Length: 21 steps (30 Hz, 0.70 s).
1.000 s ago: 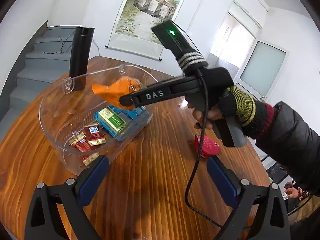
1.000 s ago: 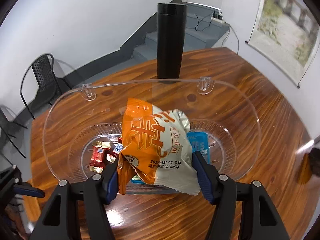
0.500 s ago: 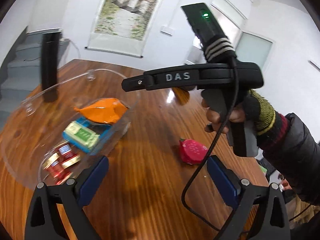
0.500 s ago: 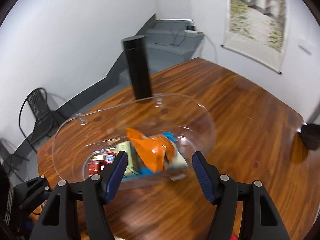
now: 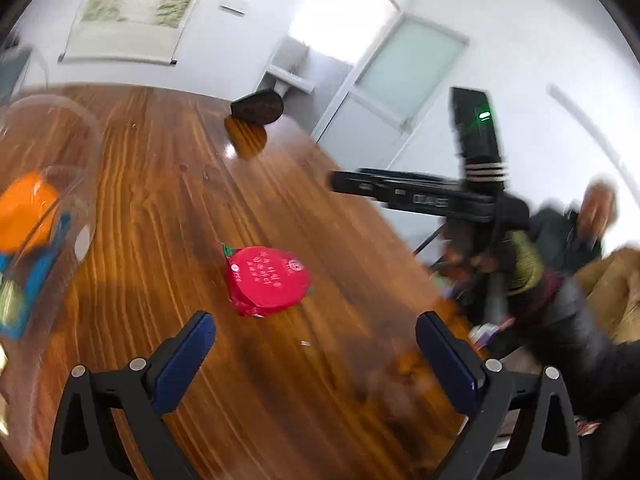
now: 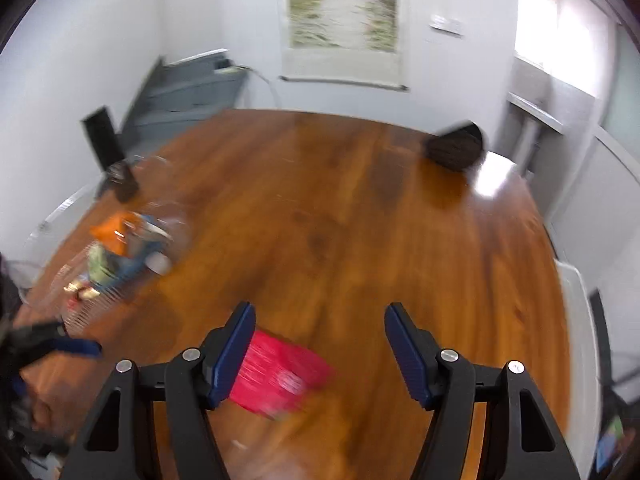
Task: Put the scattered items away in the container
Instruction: 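Move the left tool to the red pouch and close on it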
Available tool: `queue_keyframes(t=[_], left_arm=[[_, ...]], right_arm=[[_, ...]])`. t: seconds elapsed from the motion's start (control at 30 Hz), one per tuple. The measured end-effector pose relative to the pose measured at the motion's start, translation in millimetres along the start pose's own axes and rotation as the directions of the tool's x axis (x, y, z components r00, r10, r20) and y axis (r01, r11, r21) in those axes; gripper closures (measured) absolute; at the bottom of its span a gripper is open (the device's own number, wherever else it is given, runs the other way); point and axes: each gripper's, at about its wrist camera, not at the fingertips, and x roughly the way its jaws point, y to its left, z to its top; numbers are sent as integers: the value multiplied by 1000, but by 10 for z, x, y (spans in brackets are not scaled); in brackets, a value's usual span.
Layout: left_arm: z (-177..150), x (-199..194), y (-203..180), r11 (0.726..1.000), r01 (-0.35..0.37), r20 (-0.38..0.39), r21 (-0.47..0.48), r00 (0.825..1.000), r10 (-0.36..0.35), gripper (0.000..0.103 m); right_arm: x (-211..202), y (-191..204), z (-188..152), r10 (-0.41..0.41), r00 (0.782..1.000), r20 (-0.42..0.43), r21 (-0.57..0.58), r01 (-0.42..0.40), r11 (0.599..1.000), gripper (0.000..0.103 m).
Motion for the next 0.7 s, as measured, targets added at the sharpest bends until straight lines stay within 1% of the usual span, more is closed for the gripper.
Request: queue_keyframes(t=[0.1, 0.13, 0.27, 0.37, 0.43, 0.5, 0.57, 0.63, 0.7], left_arm=[[83, 318, -113, 991, -101, -32, 89, 994, 104, 0], [107, 422, -117, 987, -123, -45, 101, 991, 128, 0], [199, 783, -96, 977, -172, -86, 122, 979, 183, 0], [314, 982, -26, 981, -164, -125, 105, 976, 176, 0], [374, 1119, 0, 985, -131, -159, 117, 976, 148, 0], [410, 1241, -34, 979, -108, -187, 173, 972, 140, 0], [433, 1327, -88, 963, -89, -211, 254, 967, 145, 0], [435, 1425, -125, 946, -60, -249, 319, 958, 145, 0], [434, 1517, -125, 935, -36, -289, 353, 946, 146, 0]], right_arm=[[-117, -215, -209, -33, 999, -8, 48, 33, 998, 35], [-154, -273, -267, -38, 999, -9, 67, 38, 997, 35], [-257, -492, -487, -61, 998, -22, 136, 64, 989, 35], [-251, -545, -591, -67, 997, -33, 156, 71, 985, 35], [-237, -565, -637, -69, 997, -40, 163, 74, 984, 35], [-225, -580, -669, -69, 997, -45, 169, 75, 983, 35], [-220, -590, -684, -65, 997, -47, 172, 73, 982, 35], [-211, -596, -691, -64, 997, -48, 171, 71, 983, 35], [-199, -598, -690, -61, 997, -48, 170, 68, 983, 35]])
